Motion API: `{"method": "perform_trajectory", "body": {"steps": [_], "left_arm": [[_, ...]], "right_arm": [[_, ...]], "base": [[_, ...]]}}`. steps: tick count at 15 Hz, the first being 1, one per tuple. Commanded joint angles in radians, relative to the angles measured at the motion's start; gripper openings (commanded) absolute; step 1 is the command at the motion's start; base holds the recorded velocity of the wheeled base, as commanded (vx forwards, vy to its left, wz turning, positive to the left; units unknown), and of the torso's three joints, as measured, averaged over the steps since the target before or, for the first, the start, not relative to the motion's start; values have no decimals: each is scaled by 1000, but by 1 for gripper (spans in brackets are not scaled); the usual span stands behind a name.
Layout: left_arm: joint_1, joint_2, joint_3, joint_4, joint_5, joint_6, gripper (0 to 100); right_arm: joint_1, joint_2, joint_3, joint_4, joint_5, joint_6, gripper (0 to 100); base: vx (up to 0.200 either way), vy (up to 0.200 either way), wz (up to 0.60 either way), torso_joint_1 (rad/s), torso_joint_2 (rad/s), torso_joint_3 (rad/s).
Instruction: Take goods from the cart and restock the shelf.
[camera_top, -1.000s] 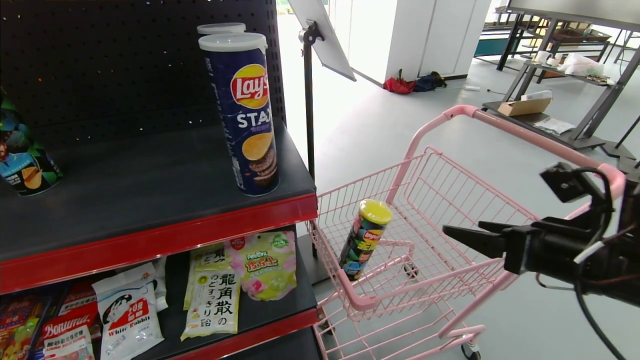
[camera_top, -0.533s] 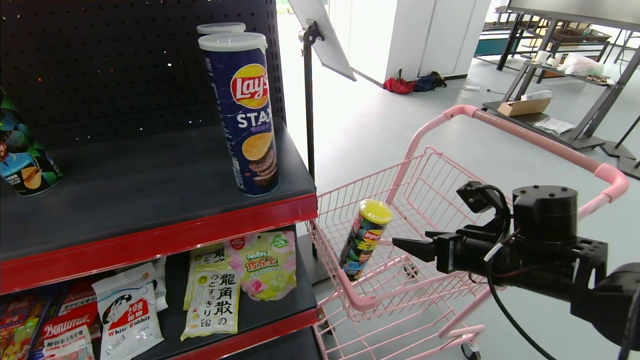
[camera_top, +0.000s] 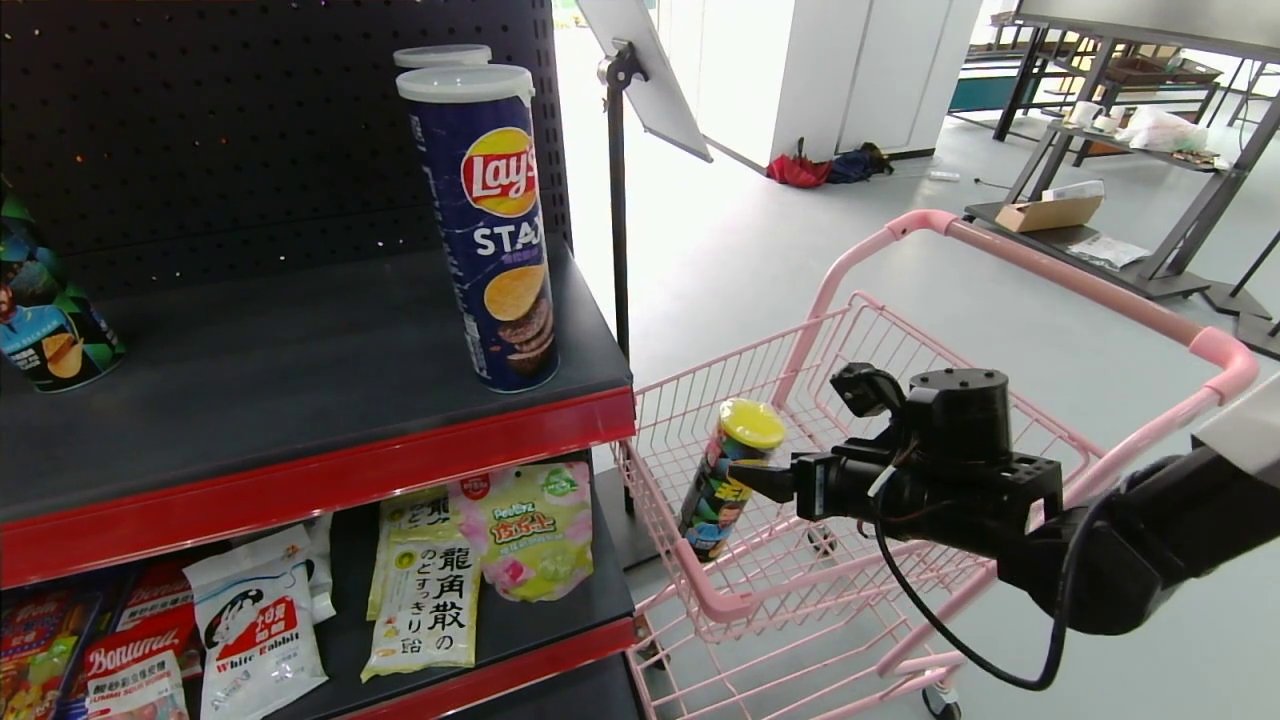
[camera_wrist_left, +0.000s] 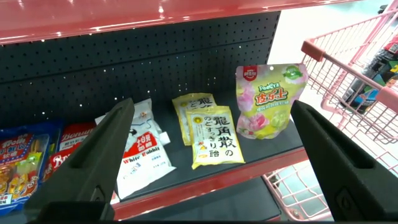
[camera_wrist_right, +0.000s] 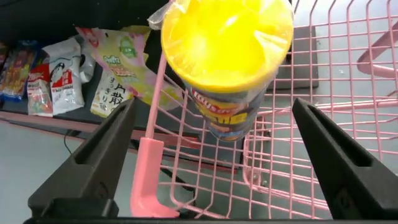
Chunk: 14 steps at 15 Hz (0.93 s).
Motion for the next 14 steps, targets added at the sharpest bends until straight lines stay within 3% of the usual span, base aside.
{"method": "perform_trajectory", "body": {"steps": [1,6,14], "left_arm": [[0,1,0,0,0,0,100],[0,1,0,0,0,0,100],[0,1,0,0,0,0,100]], "right_arm": [[3,64,-48,0,-1,-1,100],[47,164,-143,-2,-27,-1,100],[32,277,-283,-3,-70,-5,100]], "base": [[0,0,0,0,0,0],[0,0,0,0,0,0],[0,0,0,0,0,0]]}}
